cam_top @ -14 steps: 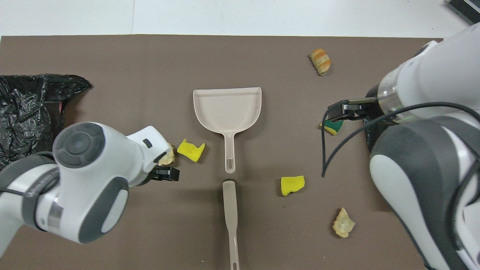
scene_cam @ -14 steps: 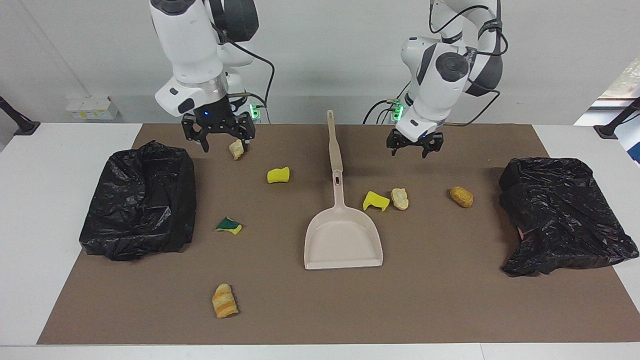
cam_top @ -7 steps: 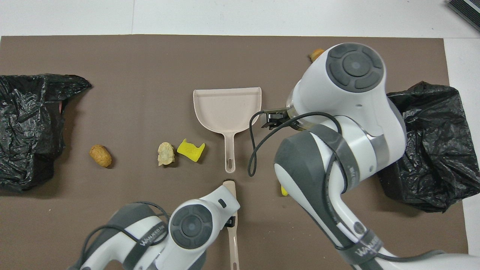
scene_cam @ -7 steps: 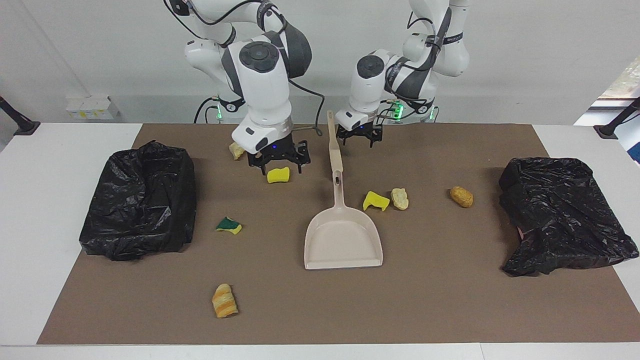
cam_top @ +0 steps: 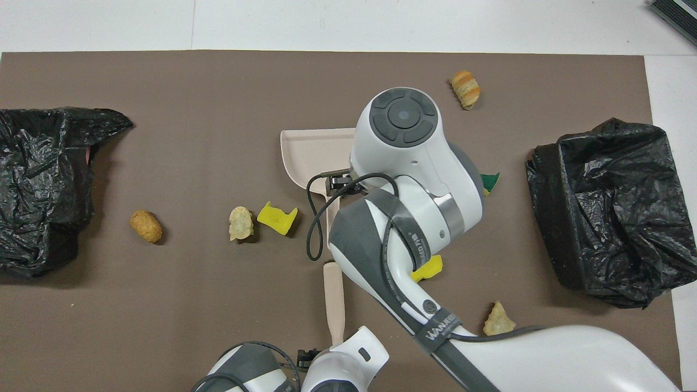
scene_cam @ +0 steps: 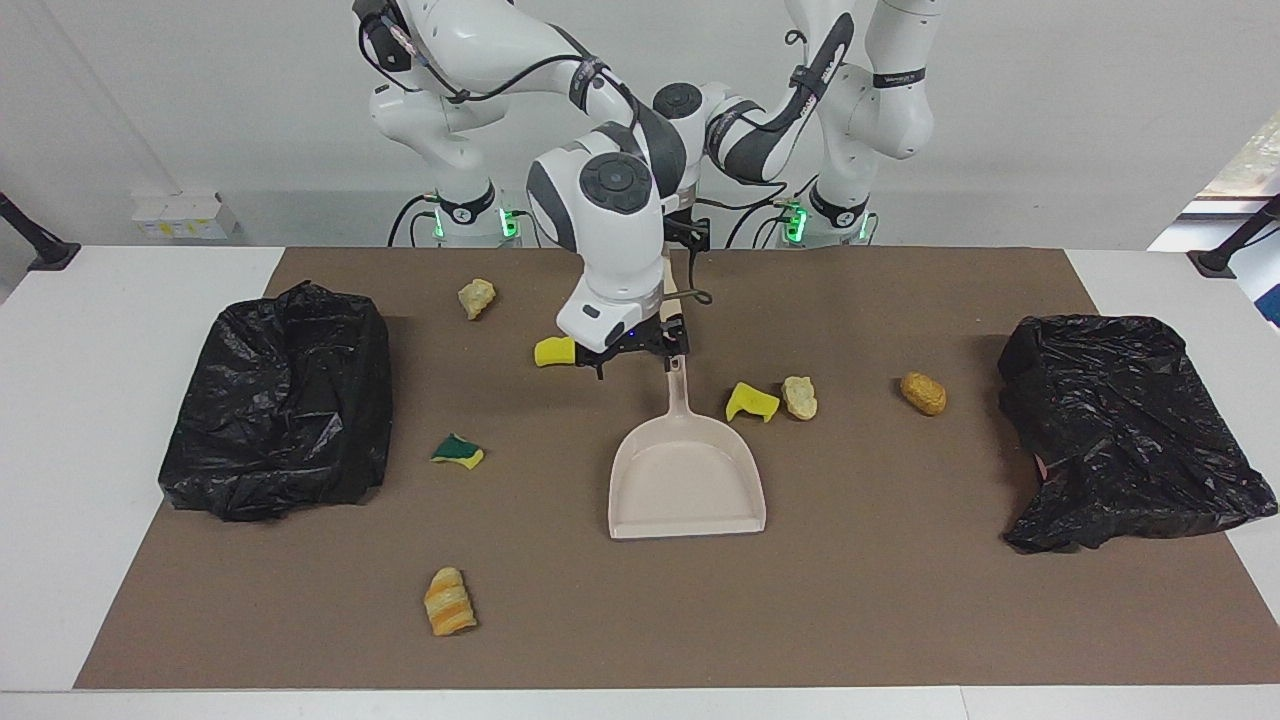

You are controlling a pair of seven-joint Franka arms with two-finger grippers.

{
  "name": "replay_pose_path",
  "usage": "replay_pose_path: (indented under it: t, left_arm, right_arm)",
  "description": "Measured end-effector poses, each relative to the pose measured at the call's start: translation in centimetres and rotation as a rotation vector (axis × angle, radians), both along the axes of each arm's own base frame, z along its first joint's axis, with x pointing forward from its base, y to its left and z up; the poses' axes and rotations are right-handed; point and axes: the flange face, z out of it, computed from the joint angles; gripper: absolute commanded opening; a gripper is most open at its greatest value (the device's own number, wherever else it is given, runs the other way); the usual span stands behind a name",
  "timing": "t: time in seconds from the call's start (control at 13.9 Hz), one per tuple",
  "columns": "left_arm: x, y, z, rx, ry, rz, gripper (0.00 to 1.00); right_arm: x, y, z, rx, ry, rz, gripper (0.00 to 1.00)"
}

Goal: Sweep and dump trash in bin

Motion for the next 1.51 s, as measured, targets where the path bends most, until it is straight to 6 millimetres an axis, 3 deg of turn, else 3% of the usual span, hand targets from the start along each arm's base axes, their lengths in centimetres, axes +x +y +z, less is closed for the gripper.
replay_pose_path:
  t: [0.07,0.14,0.22,0.58,0.94,1.01,1.08,1.15,1.3,1.51]
  left_arm:
    - [0.1,0.1,-0.1,0.001,0.001,0.002,0.89]
    - [0.0,0.2,-0.2,0.003,0.003,0.003,0.79]
    - [-0.1,0.2,-0.5,0.008,0.008,0.003,0.59]
    - [-0.4,0.1,-1.4,0.020,0.019,0.000,0.00]
    - [0.0,0.4,-1.1,0.019,0.022,0.011,0.00]
    - [0.1,0.6,-1.0,0.026,0.027,0.014,0.00]
    - [0.2,0.8,-0.8,0.032,0.032,0.017,0.00]
    - [0.3,1.0,-0.7,0.035,0.035,0.022,0.00]
    - [0.9,1.6,-0.5,0.042,0.042,0.040,0.00]
    - [2.2,2.7,-0.2,0.051,0.050,0.074,0.00]
  right_arm:
    - [-0.3,1.4,-1.4,-0.012,-0.006,0.015,1.00]
    - [-0.7,2.7,-2.8,-0.024,-0.016,0.027,1.00]
    - [-0.8,3.6,-3.8,-0.028,-0.027,0.038,1.00]
    - [-1.2,4.7,-6.7,-0.008,-0.051,0.053,0.91]
    - [-3.1,5.9,-8.9,-0.022,-0.027,0.075,0.90]
    - [-3.1,5.9,-8.8,-0.022,-0.027,0.075,0.84]
    - [-3.1,5.9,-8.8,-0.022,-0.028,0.073,0.74]
    - [-3.1,5.8,-8.8,-0.023,-0.027,0.070,0.55]
    - [-3.1,5.8,-8.8,-0.028,-0.021,0.054,0.00]
    - [-3.2,5.6,-8.1,-0.031,-0.025,0.049,0.00]
